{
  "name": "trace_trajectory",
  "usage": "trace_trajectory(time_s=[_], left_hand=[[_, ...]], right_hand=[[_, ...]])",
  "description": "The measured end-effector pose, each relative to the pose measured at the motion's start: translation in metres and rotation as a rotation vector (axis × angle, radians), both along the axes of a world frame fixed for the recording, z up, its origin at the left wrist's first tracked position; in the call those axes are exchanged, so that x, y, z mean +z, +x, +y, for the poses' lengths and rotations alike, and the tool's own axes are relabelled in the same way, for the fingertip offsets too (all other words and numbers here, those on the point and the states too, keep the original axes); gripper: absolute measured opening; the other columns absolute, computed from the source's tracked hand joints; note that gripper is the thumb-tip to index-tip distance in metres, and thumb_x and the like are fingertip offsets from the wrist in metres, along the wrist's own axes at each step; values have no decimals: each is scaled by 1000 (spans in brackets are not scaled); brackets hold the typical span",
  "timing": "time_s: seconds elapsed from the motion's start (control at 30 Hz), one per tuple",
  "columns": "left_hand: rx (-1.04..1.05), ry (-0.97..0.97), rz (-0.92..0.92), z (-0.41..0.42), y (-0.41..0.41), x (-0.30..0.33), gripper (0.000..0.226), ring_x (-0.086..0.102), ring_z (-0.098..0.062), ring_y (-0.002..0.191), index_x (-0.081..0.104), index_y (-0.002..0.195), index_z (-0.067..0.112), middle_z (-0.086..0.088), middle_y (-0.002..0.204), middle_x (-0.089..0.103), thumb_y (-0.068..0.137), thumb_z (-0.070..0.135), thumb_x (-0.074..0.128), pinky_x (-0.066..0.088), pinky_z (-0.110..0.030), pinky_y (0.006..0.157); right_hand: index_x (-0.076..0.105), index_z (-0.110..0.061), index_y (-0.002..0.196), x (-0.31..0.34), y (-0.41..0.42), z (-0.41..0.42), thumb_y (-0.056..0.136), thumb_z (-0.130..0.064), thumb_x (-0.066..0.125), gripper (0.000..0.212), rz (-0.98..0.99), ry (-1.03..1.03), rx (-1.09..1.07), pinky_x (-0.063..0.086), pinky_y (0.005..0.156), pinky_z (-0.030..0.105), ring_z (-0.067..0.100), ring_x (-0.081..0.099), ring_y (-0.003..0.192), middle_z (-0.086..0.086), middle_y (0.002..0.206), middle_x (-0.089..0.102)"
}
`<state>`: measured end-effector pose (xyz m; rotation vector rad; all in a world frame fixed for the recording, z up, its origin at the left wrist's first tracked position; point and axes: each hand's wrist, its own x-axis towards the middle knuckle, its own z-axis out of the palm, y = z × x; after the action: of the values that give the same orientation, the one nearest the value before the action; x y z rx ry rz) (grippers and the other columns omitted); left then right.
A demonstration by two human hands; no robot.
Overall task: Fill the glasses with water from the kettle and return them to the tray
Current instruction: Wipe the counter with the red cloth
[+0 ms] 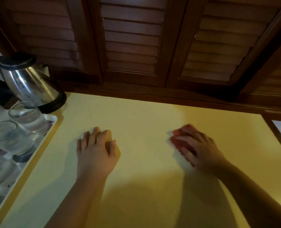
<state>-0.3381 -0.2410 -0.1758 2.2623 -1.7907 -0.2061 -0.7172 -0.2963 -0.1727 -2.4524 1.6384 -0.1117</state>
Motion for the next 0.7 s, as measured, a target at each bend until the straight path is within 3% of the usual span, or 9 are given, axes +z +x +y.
trace_trajectory(time_s=[0.07, 0.17, 0.3, 0.4, 0.53, 0.63, 0.7], left_hand=[[23, 1, 5, -1, -1, -1, 49, 19, -34, 158, 42, 152, 37, -2, 170, 30, 106, 51, 33, 17, -56, 128], [51, -1, 22, -2, -2, -1, 45, 23, -33, 157, 47, 149, 38, -1, 169, 34, 104, 43, 45, 20, -57, 127], [91, -60, 120, -7, -11, 3, 45, 34, -36, 151, 65, 137, 33, -4, 160, 48, 93, 22, 60, 24, -61, 123], [32, -79, 208, -17, -38, 6, 46, 37, -30, 150, 71, 134, 33, -2, 155, 55, 90, 22, 60, 25, -55, 124], [-79, -72, 187, -31, -84, 7, 47, 36, -25, 150, 67, 137, 37, 1, 158, 52, 93, 45, 53, 24, -54, 124], [-81, -61, 115, -31, -96, 2, 49, 31, -28, 154, 59, 142, 42, 1, 163, 44, 97, 55, 45, 22, -58, 125], [-87, -83, 95, -29, -97, 0, 48, 31, -30, 155, 58, 142, 42, 0, 163, 45, 99, 56, 43, 22, -59, 125]], right_hand=[[30, -51, 157, -1, -66, -19, 100, -77, 16, 64, -4, -16, -238, 38, 116, 60, 32, 32, 155, -5, 170, 31], [12, -51, 163, 5, -117, -53, 105, -69, 26, 63, -11, 23, -544, 22, 125, 61, 32, 13, 161, -2, 175, 17], [14, -52, 163, 14, -62, -81, 108, -63, 20, 56, -11, 65, -718, 9, 129, 61, 35, -1, 163, 0, 178, 10], [18, -53, 162, 15, 11, -57, 109, -58, 21, 53, -24, 54, -451, 11, 129, 61, 30, 0, 164, -3, 176, 15], [38, -53, 153, 11, 59, 39, 106, -58, 30, 48, 13, -23, 17, 14, 129, 53, 21, 12, 162, -13, 171, 27], [49, -54, 146, 15, 10, 83, 102, -56, 47, 44, -70, 10, 194, 17, 123, 34, 10, 24, 158, -22, 166, 34], [62, -42, 139, 19, -45, 75, 100, -47, 56, 40, -158, -104, 177, 24, 119, 25, 16, 45, 147, -14, 157, 48]])
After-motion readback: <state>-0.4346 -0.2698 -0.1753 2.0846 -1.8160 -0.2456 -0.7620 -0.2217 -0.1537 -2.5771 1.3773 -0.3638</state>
